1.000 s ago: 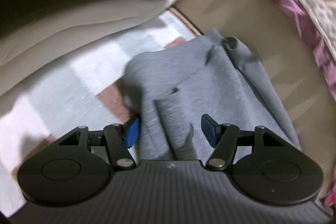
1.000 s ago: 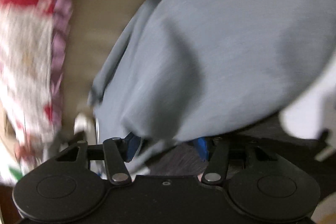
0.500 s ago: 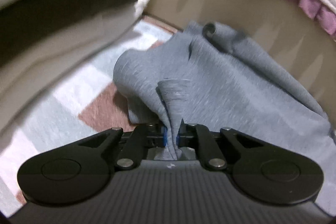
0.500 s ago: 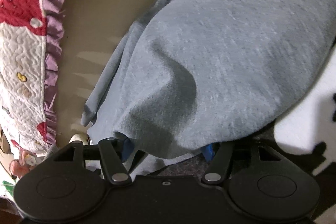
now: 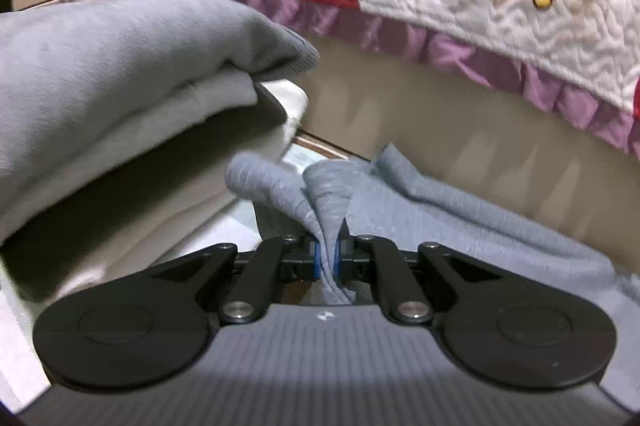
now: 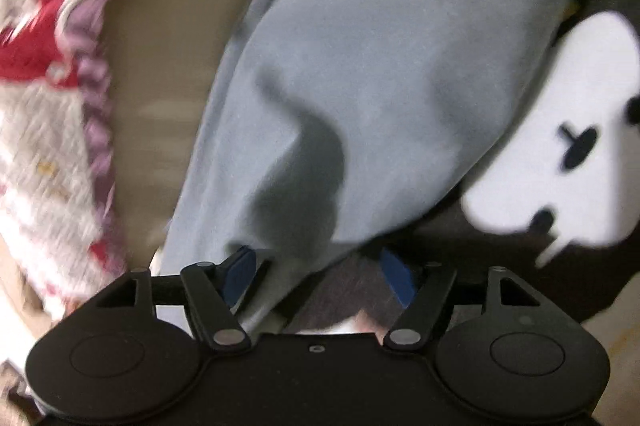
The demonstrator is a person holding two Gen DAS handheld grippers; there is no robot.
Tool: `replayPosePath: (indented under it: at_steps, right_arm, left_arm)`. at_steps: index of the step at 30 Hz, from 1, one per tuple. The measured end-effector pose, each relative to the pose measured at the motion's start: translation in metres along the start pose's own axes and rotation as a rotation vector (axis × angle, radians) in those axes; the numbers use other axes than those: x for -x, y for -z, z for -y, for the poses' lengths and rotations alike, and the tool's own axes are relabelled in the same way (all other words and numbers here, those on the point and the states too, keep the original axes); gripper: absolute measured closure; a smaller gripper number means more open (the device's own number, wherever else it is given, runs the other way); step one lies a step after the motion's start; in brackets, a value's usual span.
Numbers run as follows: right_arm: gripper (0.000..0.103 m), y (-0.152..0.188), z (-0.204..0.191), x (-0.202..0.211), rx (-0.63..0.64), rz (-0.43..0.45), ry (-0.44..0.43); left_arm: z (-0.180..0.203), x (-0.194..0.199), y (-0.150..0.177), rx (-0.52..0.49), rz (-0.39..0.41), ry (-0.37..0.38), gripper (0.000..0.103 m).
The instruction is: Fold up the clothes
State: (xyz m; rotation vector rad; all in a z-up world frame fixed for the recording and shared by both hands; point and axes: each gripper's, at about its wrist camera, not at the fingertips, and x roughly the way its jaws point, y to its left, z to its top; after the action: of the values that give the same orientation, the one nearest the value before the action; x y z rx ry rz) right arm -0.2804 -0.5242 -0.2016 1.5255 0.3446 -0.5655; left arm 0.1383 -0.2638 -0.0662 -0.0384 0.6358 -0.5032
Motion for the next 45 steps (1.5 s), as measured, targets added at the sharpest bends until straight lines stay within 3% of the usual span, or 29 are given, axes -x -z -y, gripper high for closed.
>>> replayPosePath:
  at_steps: [3, 5, 7, 9, 12, 13, 14, 16, 18, 19, 20, 22, 25, 28, 31, 34, 36, 38, 42, 45]
  right_arm:
    - [0.028, 0.01, -0.026, 0.005, 0.121, -0.052, 0.031]
    - [0.028, 0.016, -0.051, 0.006, 0.243, -0.117, 0.067]
    - [0.028, 0.016, -0.075, 0.024, 0.325, -0.141, 0.036]
    - [0.029, 0.005, -0.095, 0.057, 0.371, -0.143, -0.062]
    - [0.029, -0.029, -0.104, 0.111, 0.388, -0.061, -0.101]
    - [0.028, -0.041, -0.102, 0.125, 0.371, -0.032, -0.094]
    - [0.028, -0.058, -0.095, 0.144, 0.332, -0.003, -0.091]
    - [0.028, -0.088, -0.078, 0.172, 0.217, 0.02, -0.104]
    - [0.028, -0.114, -0.06, 0.202, 0.13, 0.069, -0.119]
    - [0.028, -0.122, -0.053, 0.216, 0.114, 0.109, -0.116]
    - [0.028, -0.13, -0.045, 0.23, 0.099, 0.149, -0.112]
    - [0.027, -0.144, -0.026, 0.252, 0.094, 0.224, -0.056]
    - [0.027, -0.162, 0.021, 0.264, 0.029, 0.307, 0.088]
    - [0.027, -0.173, 0.072, 0.26, -0.045, 0.371, 0.181]
    - [0.027, -0.18, 0.113, 0.254, -0.099, 0.416, 0.177]
    - [0.027, -0.184, 0.137, 0.246, -0.143, 0.435, 0.157]
    - [0.027, -0.185, 0.141, 0.237, -0.142, 0.44, 0.126]
    - [0.027, -0.188, 0.148, 0.229, -0.153, 0.461, 0.118]
    - [0.027, -0.195, 0.157, 0.224, -0.17, 0.595, 0.183]
    - [0.013, -0.2, 0.153, 0.215, -0.146, 0.699, 0.193]
  left_arm:
    - [0.002, 0.016, -0.005, -0.01, 0.043, -0.016, 0.097]
    - [-0.003, 0.034, -0.01, 0.024, 0.064, -0.014, 0.097]
    - [-0.014, 0.056, -0.009, 0.1, 0.072, -0.007, 0.097]
    - [-0.024, 0.051, 0.001, 0.111, 0.012, -0.071, 0.097]
    - [-0.038, 0.043, 0.015, 0.125, -0.08, -0.169, 0.097]
    - [-0.047, 0.022, 0.022, 0.14, -0.182, -0.19, 0.096]
    - [-0.055, 0.002, 0.031, 0.161, -0.283, -0.213, 0.095]
    - [-0.067, -0.019, 0.047, 0.211, -0.408, -0.282, 0.089]
    - [-0.061, -0.015, 0.048, 0.182, -0.41, -0.305, 0.087]
    - [-0.051, -0.005, 0.042, 0.143, -0.38, -0.286, 0.08]
    - [-0.041, 0.005, 0.036, 0.104, -0.35, -0.266, 0.065]
    - [-0.016, 0.033, 0.025, 0.06, -0.268, -0.181, 0.047]
    - [0.016, 0.069, 0.03, 0.068, -0.194, -0.024, 0.045]
    - [0.048, 0.084, 0.059, 0.08, -0.212, 0.17, 0.045]
    - [0.09, 0.078, 0.1, 0.042, -0.313, 0.309, 0.045]
    - [0.126, 0.069, 0.129, -0.035, -0.4, 0.387, 0.045]
    - [0.138, 0.062, 0.137, -0.08, -0.411, 0.402, 0.045]
    - [0.141, 0.054, 0.143, -0.108, -0.404, 0.366, 0.045]
    - [0.135, 0.037, 0.154, -0.109, -0.424, 0.296, 0.045]
    - [0.136, 0.032, 0.157, -0.129, -0.423, 0.267, 0.045]
